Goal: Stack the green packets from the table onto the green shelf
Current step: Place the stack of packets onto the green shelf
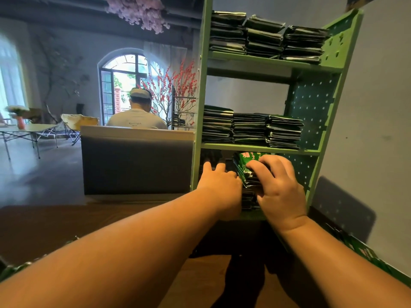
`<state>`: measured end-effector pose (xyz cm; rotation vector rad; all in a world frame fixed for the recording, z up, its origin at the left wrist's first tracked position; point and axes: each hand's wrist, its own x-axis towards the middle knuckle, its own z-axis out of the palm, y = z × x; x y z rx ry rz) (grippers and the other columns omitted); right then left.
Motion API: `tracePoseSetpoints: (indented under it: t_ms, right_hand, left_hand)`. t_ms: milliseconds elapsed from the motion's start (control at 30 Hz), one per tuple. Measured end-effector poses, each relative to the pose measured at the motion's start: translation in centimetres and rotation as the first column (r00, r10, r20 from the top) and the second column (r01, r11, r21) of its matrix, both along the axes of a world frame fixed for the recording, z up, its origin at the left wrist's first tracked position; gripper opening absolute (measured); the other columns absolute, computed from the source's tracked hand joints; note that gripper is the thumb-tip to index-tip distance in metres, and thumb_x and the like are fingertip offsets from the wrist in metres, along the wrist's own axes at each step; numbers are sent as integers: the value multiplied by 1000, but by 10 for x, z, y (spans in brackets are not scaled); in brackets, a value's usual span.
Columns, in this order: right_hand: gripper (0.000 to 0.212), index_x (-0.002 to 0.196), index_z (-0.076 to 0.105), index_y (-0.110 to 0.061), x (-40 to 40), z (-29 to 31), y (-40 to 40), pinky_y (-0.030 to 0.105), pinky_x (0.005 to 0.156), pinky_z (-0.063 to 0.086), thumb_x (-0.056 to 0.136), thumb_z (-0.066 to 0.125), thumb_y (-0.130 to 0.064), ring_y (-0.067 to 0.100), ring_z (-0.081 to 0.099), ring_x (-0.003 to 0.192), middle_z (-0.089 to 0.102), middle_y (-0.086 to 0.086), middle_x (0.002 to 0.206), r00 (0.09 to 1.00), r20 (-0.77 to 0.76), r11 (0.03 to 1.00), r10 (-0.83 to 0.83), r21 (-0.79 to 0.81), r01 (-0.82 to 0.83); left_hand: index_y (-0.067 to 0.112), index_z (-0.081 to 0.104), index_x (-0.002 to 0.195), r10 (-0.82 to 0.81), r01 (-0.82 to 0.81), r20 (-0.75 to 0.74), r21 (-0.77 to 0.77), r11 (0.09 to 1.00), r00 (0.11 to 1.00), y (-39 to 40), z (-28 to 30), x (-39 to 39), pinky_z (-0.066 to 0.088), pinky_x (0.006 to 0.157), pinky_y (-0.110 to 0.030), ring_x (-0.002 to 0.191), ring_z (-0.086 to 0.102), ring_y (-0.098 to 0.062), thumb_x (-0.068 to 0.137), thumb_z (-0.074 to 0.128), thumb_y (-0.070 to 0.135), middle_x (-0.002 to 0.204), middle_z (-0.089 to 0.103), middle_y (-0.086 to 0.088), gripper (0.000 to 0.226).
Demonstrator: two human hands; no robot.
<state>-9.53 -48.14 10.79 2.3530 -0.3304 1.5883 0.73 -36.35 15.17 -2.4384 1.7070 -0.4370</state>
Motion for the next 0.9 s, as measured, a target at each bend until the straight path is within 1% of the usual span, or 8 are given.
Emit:
tracePoseSetpoints:
  t_ms: [133, 233, 300, 400, 533, 700, 800, 900]
  right_hand:
    - [47, 122, 64, -15, 13, 11, -2, 41, 69, 61, 80, 77, 1, 31, 58, 114, 67, 6, 116, 999, 6, 997, 34, -67, -33]
    - [48, 119, 64, -18, 20, 14, -6, 45, 77, 51, 77, 79, 1, 31, 55, 111, 68, 2, 117, 999, 15, 996, -35, -82, 36]
    - [51, 119, 63, -20, 24, 13, -9, 45, 78, 46, 75, 79, 1, 31, 52, 108, 67, 2, 120, 997, 23, 991, -77, -105, 79]
    - [52, 117, 64, -19, 30, 5, -11, 47, 81, 46, 73, 74, 4, 33, 46, 112, 60, 9, 127, 986, 85, 982, -146, -112, 155]
    - [59, 115, 62, -21, 35, -8, -11, 47, 79, 50, 67, 70, 11, 34, 44, 106, 58, 16, 117, 973, 150, 983, -174, -39, 182]
    - [45, 113, 69, -17, 42, -6, -8, 49, 79, 48, 74, 61, 4, 33, 45, 109, 63, 12, 113, 974, 133, 982, -186, -14, 190]
    - [45, 114, 69, -17, 43, -4, -8, 52, 83, 48, 75, 56, 4, 34, 45, 114, 64, 10, 116, 974, 133, 982, -185, 2, 187]
    - [52, 116, 67, -18, 42, -5, -8, 52, 83, 48, 71, 57, 7, 36, 48, 112, 64, 9, 117, 969, 158, 982, -189, 36, 186]
  left_hand:
    - [17, 53, 141, 14, -15, 19, 50, 999, 1000, 0, 1, 2, 11, 119, -65, 148, 23, -37, 95, 58, 46, 145, 50, -8, 54]
    - [17, 50, 144, 8, -10, 43, 58, 998, 999, 2, 0, 4, 12, 118, -65, 149, 24, -38, 96, 56, 46, 147, 49, -8, 56]
    - [18, 48, 146, 0, -4, 59, 60, 998, 998, 1, -1, 5, 13, 118, -65, 149, 23, -39, 96, 56, 45, 148, 48, -8, 57]
    - [19, 44, 149, 0, -5, 77, 68, 998, 997, 0, -3, 6, 13, 118, -66, 150, 20, -40, 96, 57, 44, 151, 45, -8, 60]
    - [20, 38, 153, -11, 4, 93, 72, 997, 996, 0, -5, 7, 11, 118, -67, 153, 14, -41, 96, 57, 44, 157, 39, -8, 65]
    - [19, 38, 152, -26, 20, 85, 63, 998, 996, 2, -5, 9, 11, 118, -67, 152, 17, -41, 95, 57, 45, 157, 40, -8, 65]
    - [18, 40, 151, -46, 43, 58, 48, 998, 997, 4, -1, 9, 15, 118, -66, 151, 20, -41, 95, 58, 45, 155, 42, -7, 64]
    - [19, 43, 148, -77, 77, 12, 14, 997, 997, 5, 2, 10, 19, 116, -66, 146, 28, -40, 94, 60, 41, 149, 46, -6, 60]
